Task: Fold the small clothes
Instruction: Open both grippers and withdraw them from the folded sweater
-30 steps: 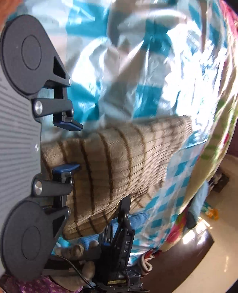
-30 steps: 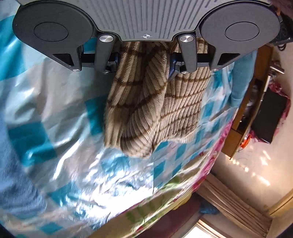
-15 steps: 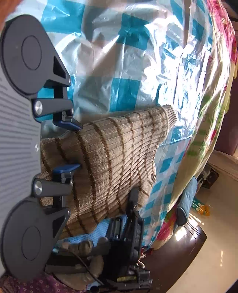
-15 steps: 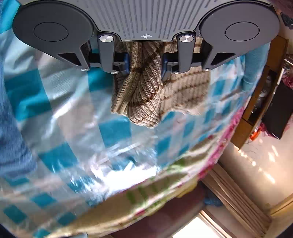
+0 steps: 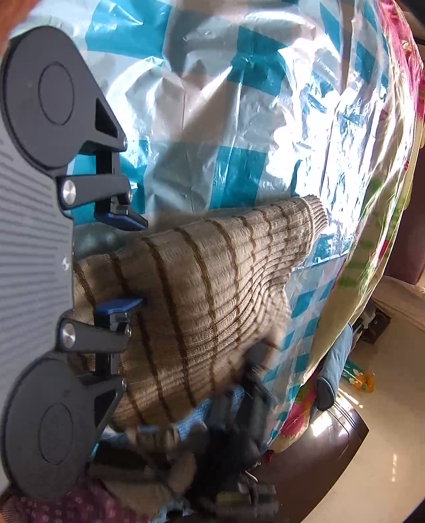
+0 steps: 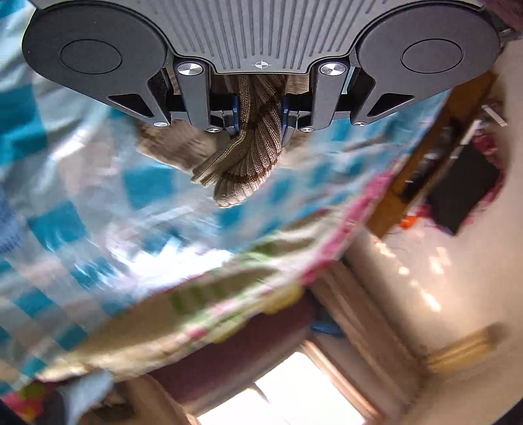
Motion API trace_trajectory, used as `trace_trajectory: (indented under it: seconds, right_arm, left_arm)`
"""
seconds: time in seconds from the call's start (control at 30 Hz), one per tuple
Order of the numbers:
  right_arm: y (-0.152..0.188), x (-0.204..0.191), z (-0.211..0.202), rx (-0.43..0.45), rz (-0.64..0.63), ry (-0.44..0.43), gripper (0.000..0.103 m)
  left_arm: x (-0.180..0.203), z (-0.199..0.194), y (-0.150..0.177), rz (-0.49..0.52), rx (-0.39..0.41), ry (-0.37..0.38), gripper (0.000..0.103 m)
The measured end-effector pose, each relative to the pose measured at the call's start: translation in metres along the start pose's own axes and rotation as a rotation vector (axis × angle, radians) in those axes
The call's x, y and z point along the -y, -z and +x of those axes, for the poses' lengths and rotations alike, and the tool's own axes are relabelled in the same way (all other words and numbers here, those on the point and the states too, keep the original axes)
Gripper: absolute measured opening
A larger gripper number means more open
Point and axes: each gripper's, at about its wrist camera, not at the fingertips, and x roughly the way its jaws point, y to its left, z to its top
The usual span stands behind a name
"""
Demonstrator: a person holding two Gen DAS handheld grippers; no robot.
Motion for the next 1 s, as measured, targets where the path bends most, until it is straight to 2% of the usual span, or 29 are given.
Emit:
trace_trajectory:
  seconds: [0.03, 0.1, 0.13, 0.33, 0.47, 0.5, 0.6, 0.7, 0.87, 1.0]
  right_arm:
    - [0.002, 0.015, 0.012, -0.049, 0.047, 0.039, 0.022]
    - [0.004, 0.036, 0.013, -0.07, 0.188, -0.025, 0.023]
    - [0.003, 0.037, 0.007, -0.065, 0.207, -0.036, 0.028]
    - [0.007, 0.013, -0.048, -0.025, 0.069, 0.01, 0.032]
    - [0.037, -0.001, -0.091, -0.053, -0.018, -0.045, 0.032]
    - [0.045, -0.005, -0.094, -0.072, -0.056, -0.03, 0.032]
    - [0.068, -0.001, -0.08, -0.159, -0.137, 0.109, 0.029]
    - [0.07, 0.023, -0.069, -0.193, -0.038, 0.116, 0.024]
    - [0.063, 0.001, -0.091, -0.156, -0.126, 0.129, 0.03]
    - [0.043, -0.016, -0.101, -0.052, -0.191, 0.126, 0.032]
  left_arm:
    - [0.001, 0.001, 0.001, 0.005, -0.006, -0.003, 0.05]
    - [0.002, 0.0, 0.004, 0.018, -0.013, -0.019, 0.05]
    - [0.003, -0.001, 0.004, 0.022, -0.012, -0.02, 0.05]
    - [0.009, -0.021, -0.003, 0.039, 0.04, -0.016, 0.05]
    - [0.015, -0.021, -0.003, 0.064, 0.042, -0.01, 0.05]
    - [0.017, -0.017, -0.002, 0.067, 0.033, -0.021, 0.05]
    - [0.018, 0.001, 0.005, 0.091, -0.023, -0.065, 0.051]
    - [0.013, 0.005, 0.011, 0.076, -0.045, -0.077, 0.052]
    - [0.017, -0.009, 0.006, 0.093, -0.026, -0.089, 0.052]
    - [0.022, -0.02, -0.006, 0.112, 0.039, -0.088, 0.051]
